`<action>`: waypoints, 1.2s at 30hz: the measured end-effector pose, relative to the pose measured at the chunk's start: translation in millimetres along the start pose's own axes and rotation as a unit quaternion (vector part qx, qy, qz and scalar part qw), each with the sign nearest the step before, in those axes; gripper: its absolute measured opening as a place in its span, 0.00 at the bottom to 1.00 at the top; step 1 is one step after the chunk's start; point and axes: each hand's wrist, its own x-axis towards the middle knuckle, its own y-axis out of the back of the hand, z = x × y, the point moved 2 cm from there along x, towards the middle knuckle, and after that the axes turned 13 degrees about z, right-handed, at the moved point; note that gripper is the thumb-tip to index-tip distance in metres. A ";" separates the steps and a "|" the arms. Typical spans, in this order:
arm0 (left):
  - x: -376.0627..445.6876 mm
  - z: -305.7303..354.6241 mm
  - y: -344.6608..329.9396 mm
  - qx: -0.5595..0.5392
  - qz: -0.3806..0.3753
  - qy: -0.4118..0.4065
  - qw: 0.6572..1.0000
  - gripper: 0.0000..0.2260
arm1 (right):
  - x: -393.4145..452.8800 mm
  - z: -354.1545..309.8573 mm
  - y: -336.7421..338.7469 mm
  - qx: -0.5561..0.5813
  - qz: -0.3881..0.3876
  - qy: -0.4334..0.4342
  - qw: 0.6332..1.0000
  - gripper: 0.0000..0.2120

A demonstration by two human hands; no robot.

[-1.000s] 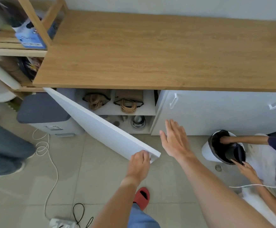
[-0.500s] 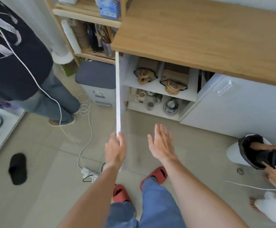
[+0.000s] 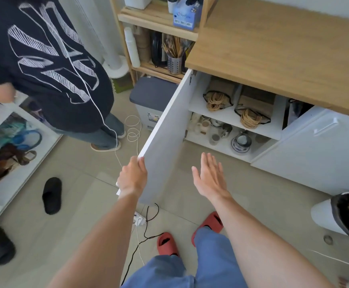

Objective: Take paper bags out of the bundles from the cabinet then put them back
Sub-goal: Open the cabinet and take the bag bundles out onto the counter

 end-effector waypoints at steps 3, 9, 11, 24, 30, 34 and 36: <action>13.8 16.1 3.5 0.027 0.040 -0.003 0.999 0.18 | 17.1 7.6 5.1 -0.005 0.008 -0.007 1.000 0.31; 48.1 109.6 -29.4 -0.042 0.143 -0.202 0.968 0.11 | 78.0 43.9 17.9 -0.021 0.031 -0.034 0.999 0.31; 59.8 150.0 -53.3 -0.075 0.105 -0.246 0.961 0.09 | 110.9 57.3 21.1 -0.022 0.045 -0.043 0.998 0.31; 210.9 337.5 -302.3 -0.205 -0.059 -0.185 0.959 0.09 | 412.5 159.2 -43.7 0.178 0.172 -0.190 0.950 0.28; 280.8 385.5 -387.8 -0.231 -0.098 -0.096 0.963 0.20 | 515.3 188.2 -80.7 0.232 0.200 -0.220 0.926 0.33; 302.4 397.0 -418.6 -0.224 -0.159 -0.039 0.961 0.25 | 546.6 201.6 -99.0 0.301 0.160 -0.291 0.894 0.38; 307.7 395.7 -422.5 -0.238 -0.175 -0.020 0.955 0.26 | 548.6 204.2 -105.8 0.327 0.145 -0.307 0.882 0.38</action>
